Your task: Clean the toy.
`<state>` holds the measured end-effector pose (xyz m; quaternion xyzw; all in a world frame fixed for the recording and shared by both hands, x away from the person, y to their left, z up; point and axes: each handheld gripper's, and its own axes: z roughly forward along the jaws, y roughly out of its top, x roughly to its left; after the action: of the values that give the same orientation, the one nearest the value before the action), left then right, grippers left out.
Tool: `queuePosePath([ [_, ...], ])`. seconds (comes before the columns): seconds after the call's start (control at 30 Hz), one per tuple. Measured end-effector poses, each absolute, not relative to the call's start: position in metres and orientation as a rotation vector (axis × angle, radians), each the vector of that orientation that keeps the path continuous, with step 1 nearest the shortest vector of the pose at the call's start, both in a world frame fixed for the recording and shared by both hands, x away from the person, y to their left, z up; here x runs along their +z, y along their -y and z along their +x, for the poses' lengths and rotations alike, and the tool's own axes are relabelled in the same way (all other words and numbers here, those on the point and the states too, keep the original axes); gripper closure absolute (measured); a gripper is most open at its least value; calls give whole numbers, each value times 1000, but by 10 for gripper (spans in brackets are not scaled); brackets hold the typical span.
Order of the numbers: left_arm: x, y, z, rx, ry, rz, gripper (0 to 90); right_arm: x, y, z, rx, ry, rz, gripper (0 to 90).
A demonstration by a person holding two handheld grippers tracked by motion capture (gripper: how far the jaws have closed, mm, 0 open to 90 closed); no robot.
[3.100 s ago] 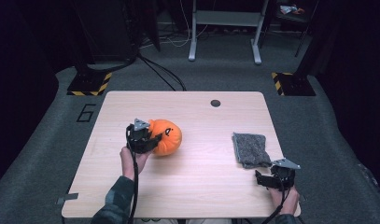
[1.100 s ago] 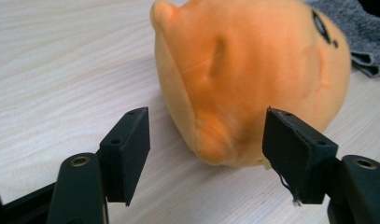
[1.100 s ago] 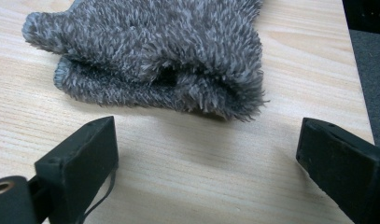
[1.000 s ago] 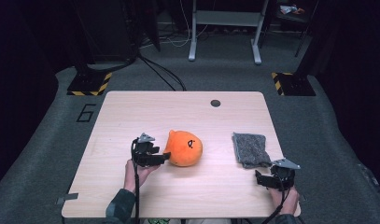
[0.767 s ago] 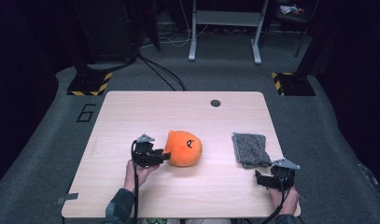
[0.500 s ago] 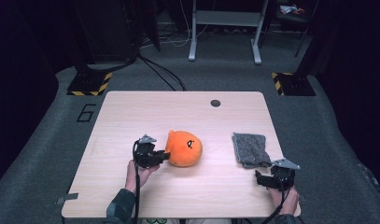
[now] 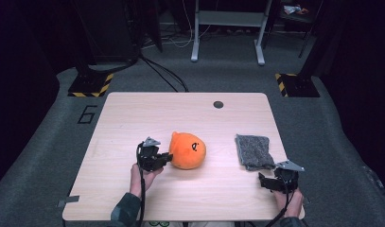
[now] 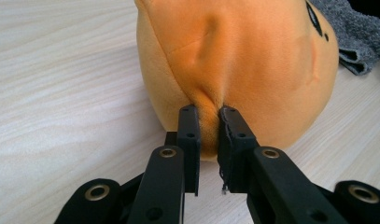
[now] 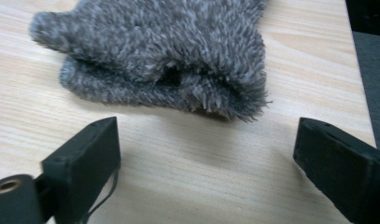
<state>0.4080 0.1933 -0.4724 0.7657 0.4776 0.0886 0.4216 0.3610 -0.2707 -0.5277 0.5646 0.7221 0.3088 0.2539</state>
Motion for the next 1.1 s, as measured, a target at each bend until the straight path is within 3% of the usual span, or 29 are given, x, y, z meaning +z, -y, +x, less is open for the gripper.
queuePosePath([
  [0.23,-472,-187,407,218,-1189,1904,797,-499,273,363,905,-1914,1525,72],
  [0.4,-472,-186,405,228,-1176,1902,796,-474,253,393,847,-2019,1460,74],
  [0.77,-473,-187,405,228,-1164,1903,795,-489,228,447,730,-2145,1519,99],
  [1.1,-471,-185,403,239,-1142,1913,795,-505,227,452,712,-2168,1589,312],
])
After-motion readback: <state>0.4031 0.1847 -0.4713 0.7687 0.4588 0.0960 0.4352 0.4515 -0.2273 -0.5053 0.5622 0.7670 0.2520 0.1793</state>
